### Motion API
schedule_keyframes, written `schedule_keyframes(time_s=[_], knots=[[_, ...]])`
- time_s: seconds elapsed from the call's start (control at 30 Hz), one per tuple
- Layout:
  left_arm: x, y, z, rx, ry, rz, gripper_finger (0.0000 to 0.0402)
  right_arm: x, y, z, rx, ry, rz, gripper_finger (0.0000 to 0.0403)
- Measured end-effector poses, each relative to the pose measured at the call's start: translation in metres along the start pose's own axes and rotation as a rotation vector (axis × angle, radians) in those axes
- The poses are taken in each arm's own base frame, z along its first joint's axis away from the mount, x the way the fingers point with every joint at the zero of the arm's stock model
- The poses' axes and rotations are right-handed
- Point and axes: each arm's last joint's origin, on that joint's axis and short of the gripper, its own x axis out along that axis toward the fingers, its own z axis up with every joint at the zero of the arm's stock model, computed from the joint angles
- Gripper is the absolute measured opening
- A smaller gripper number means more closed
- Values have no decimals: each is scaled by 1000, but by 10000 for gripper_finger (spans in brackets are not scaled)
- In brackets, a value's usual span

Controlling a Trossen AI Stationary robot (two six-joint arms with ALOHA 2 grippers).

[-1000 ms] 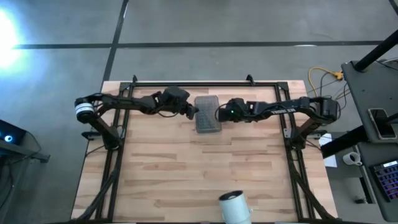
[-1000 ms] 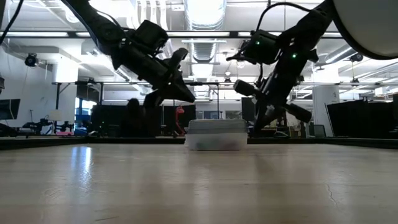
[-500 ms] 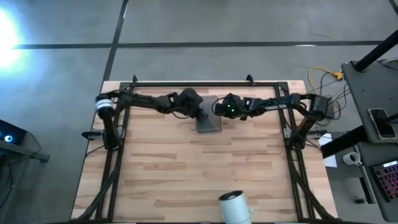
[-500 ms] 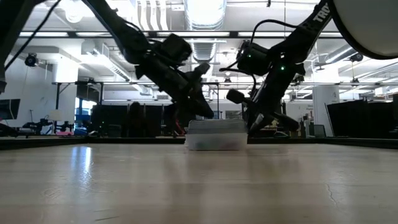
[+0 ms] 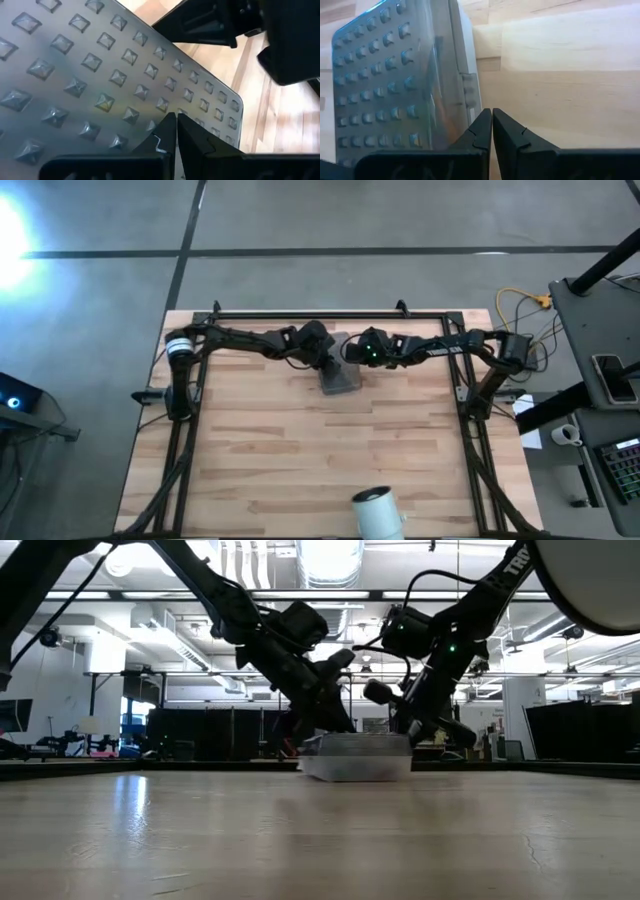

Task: Pick & place school supplies into a supply box
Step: Close the gray supply box

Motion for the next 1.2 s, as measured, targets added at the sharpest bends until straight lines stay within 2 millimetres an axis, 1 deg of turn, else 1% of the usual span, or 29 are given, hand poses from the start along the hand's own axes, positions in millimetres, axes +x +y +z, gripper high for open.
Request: schedule_keyframes(time_s=[0.2, 0.3, 0.47, 0.7, 0.93, 1.07, 1.13, 1.2], knots=[[-5, 2, -8, -6, 44, 22, 3, 0, -3, 0, 26, -24, -41, 9], [-10, 3, -11, -4, 53, 27, 3, 0, -2, 1, 36, -24, -26, 9], [-15, 1, -9, 14, 37, 30, 3, -1, 7, 0, 31, 13, 69, 9], [-15, 0, -9, 16, 33, 28, 4, 4, 7, -5, 21, 46, 66, 9], [-16, 0, -9, -3, 35, 28, 4, 12, 10, -8, 21, 64, 113, 9], [-16, 0, -9, -3, 33, 25, 4, 17, 10, -10, 20, 68, 101, 9], [-19, -2, -8, -1, 27, 25, 4, 18, 7, -13, 23, 63, 61, 9], [-23, -4, -7, 3, 22, 26, 4, 13, 4, -15, 17, 24, 16, 9]])
